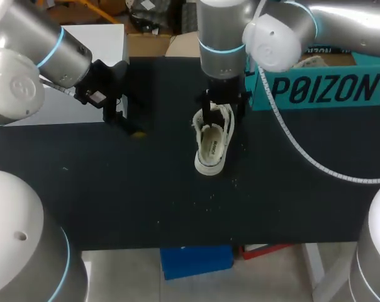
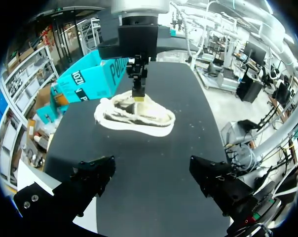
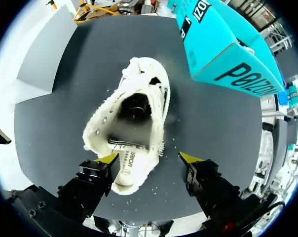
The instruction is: Take the shoe out of the shoebox, open the shoe tongue, remove and reinsert the insole, then place the shoe into the shoebox
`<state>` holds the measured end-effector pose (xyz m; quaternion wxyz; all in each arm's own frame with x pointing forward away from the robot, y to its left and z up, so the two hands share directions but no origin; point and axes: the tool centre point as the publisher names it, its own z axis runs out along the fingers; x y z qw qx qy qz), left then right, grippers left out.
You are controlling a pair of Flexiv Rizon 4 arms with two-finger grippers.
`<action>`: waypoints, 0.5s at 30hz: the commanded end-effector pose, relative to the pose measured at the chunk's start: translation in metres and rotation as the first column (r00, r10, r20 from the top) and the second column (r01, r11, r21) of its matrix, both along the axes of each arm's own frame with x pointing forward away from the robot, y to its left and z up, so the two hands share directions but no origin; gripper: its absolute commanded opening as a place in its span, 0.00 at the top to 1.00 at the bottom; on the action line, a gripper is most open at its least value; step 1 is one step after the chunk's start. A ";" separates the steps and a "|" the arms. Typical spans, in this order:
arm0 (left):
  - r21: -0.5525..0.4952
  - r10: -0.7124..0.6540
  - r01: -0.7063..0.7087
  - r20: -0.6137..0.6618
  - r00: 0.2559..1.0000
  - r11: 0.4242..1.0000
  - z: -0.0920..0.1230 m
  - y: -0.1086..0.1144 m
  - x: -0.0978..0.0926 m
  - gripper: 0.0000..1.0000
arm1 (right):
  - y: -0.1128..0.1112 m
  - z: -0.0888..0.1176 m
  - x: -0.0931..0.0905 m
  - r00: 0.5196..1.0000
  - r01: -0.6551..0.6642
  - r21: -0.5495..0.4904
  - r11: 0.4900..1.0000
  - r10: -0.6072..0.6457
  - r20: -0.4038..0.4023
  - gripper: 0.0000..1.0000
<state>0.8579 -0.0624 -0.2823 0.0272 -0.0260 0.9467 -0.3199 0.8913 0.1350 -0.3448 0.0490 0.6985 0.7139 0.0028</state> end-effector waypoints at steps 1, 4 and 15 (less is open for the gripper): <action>-0.001 0.003 -0.003 0.005 1.000 1.000 -0.001 0.000 -0.001 0.00 | -0.008 -0.013 0.006 1.000 -0.005 0.022 1.000 0.005 -0.007 0.27; -0.001 0.003 -0.003 0.005 1.000 1.000 -0.001 0.000 -0.001 0.00 | -0.015 -0.013 0.010 1.000 -0.007 0.021 1.000 0.008 -0.012 0.33; -0.001 0.003 -0.003 0.005 1.000 1.000 -0.001 0.000 -0.001 0.00 | -0.040 -0.021 0.026 0.998 -0.039 -0.013 0.999 0.038 -0.048 0.32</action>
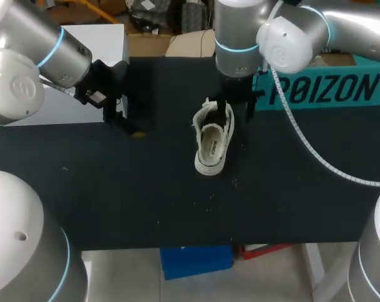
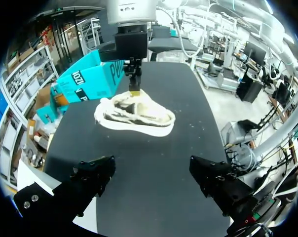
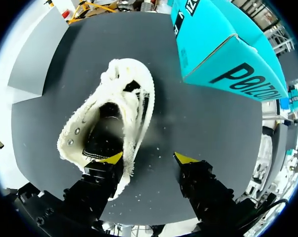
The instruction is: Take the shoe out of the shoebox, open the shoe tongue, remove and reinsert the insole, then place the shoe into the shoebox
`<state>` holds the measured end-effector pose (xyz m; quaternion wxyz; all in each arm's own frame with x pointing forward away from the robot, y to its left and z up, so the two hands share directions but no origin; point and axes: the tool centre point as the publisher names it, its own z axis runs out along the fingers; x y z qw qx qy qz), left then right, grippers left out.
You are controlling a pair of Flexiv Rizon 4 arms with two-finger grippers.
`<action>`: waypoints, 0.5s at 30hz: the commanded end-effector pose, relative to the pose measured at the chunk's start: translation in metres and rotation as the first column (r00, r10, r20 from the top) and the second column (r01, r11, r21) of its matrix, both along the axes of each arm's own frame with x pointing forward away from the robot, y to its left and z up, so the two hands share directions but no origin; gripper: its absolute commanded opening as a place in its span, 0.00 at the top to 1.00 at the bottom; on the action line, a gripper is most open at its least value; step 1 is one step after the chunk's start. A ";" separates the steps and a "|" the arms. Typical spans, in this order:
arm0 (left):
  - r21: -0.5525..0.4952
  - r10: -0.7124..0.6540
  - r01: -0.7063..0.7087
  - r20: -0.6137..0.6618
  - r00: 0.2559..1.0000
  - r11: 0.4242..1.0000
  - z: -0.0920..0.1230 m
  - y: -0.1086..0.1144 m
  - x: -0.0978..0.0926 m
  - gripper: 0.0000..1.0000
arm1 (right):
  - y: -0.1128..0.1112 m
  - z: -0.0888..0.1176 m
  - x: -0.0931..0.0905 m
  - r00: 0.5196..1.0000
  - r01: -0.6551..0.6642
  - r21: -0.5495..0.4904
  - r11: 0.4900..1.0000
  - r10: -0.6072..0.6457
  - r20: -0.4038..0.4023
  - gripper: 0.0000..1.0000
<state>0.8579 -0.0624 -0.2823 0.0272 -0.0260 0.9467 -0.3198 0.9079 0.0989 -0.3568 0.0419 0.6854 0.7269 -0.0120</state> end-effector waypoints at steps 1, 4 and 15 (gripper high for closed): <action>-0.001 0.003 -0.003 0.005 1.000 1.000 -0.001 0.000 -0.001 0.00 | -0.005 -0.012 0.010 1.000 0.001 -0.001 1.000 -0.001 -0.028 0.33; -0.001 0.003 -0.003 0.005 1.000 1.000 -0.001 0.000 -0.001 0.00 | -0.009 -0.025 0.011 0.999 -0.002 0.006 1.000 0.002 -0.053 0.36; -0.001 0.003 -0.003 0.005 1.000 1.000 -0.001 0.000 -0.001 0.00 | 0.001 -0.039 0.015 0.998 0.032 0.043 0.999 -0.029 -0.064 0.48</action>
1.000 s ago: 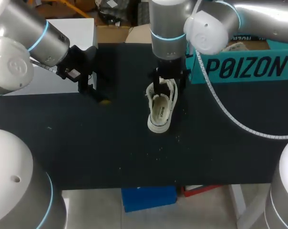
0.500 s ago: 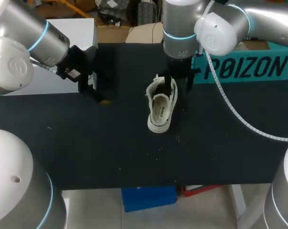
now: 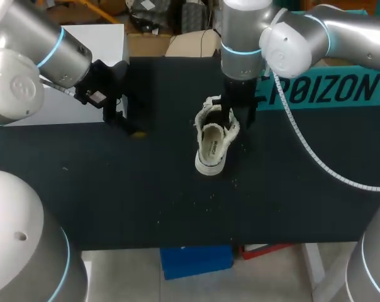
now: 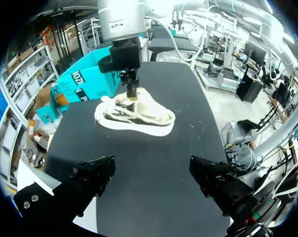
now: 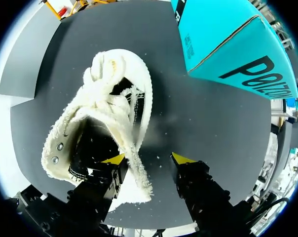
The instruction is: Take the shoe out of the shoebox, open the shoe tongue, remove and reinsert the insole, then place the shoe into the shoebox
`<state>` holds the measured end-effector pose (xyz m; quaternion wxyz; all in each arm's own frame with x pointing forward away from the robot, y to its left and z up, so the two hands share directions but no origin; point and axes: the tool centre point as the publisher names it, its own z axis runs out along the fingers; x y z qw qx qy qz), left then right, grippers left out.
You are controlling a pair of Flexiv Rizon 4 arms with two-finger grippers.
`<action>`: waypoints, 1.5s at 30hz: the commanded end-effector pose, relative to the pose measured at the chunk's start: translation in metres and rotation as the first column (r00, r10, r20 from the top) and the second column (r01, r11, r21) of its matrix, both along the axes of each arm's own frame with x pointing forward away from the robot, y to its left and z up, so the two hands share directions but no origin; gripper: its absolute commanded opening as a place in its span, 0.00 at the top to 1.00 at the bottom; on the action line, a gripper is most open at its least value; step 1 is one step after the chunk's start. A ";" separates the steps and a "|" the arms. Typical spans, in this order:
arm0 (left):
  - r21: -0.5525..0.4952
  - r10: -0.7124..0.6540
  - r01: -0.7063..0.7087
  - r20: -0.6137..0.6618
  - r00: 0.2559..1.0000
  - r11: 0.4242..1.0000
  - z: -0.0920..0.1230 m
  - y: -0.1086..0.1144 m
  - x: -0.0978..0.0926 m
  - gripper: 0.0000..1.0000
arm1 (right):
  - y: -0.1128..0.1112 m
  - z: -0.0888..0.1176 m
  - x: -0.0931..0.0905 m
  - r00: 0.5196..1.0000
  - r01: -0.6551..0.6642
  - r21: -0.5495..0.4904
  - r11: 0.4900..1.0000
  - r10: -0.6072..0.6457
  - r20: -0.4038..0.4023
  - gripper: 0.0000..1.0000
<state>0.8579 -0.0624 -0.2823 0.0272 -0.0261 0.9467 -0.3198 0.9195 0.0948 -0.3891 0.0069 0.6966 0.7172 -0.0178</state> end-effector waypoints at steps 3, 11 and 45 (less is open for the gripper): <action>-0.001 0.003 -0.003 0.005 1.000 1.000 -0.001 0.000 -0.001 0.00 | 0.008 -0.007 0.004 1.000 0.005 0.011 1.000 -0.005 -0.008 0.44; -0.001 0.003 -0.003 0.005 1.000 1.000 -0.001 0.000 -0.001 0.00 | 0.015 -0.007 -0.003 0.999 0.034 0.022 0.999 -0.033 -0.003 0.45; -0.001 0.003 -0.003 0.005 1.000 1.000 -0.001 0.000 -0.001 0.00 | 0.006 0.062 -0.007 0.956 -0.291 -0.010 0.957 0.291 -0.032 1.00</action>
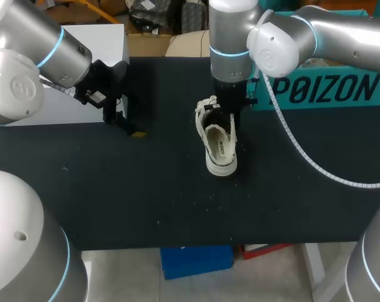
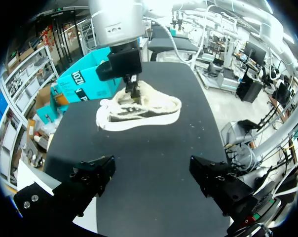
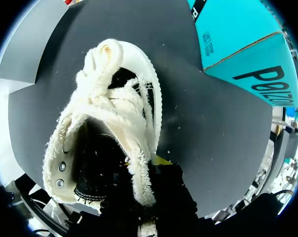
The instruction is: Take the shoe out of the shoebox, open the shoe tongue, remove and reinsert the insole, then place the shoe into the shoebox
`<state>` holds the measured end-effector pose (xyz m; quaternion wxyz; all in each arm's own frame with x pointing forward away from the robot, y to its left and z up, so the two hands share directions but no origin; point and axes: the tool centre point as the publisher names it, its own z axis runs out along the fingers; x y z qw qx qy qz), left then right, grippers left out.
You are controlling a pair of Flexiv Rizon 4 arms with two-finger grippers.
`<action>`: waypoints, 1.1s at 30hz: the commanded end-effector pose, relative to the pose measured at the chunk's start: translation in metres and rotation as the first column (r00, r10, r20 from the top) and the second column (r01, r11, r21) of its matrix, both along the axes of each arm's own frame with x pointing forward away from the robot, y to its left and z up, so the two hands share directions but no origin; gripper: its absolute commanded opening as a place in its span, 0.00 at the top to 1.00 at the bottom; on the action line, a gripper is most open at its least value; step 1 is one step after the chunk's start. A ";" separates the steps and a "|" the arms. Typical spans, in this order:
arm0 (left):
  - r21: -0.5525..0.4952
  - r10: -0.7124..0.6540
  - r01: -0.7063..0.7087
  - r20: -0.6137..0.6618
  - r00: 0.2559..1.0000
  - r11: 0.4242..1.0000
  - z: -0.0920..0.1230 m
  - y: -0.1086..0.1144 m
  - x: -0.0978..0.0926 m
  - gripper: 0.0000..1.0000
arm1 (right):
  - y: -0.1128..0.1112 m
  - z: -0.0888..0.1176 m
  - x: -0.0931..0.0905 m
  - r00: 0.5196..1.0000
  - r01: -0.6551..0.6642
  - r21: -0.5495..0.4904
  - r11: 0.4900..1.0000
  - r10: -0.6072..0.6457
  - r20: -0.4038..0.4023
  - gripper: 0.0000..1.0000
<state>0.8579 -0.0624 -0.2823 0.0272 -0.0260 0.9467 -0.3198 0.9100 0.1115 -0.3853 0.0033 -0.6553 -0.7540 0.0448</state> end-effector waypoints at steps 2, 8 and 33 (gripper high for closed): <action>-0.001 0.003 -0.003 0.005 1.000 1.000 -0.001 0.000 -0.001 0.00 | -0.016 0.089 0.005 0.922 -0.387 0.008 0.922 0.387 0.033 1.00; -0.001 0.003 -0.003 0.005 1.000 1.000 -0.001 0.000 -0.001 0.00 | -0.033 0.187 0.012 0.538 -0.840 0.031 0.542 0.839 -0.082 1.00; -0.001 0.003 -0.003 0.005 1.000 1.000 -0.001 0.000 -0.001 0.00 | -0.029 0.198 0.019 0.498 -0.865 0.016 0.502 0.860 -0.113 1.00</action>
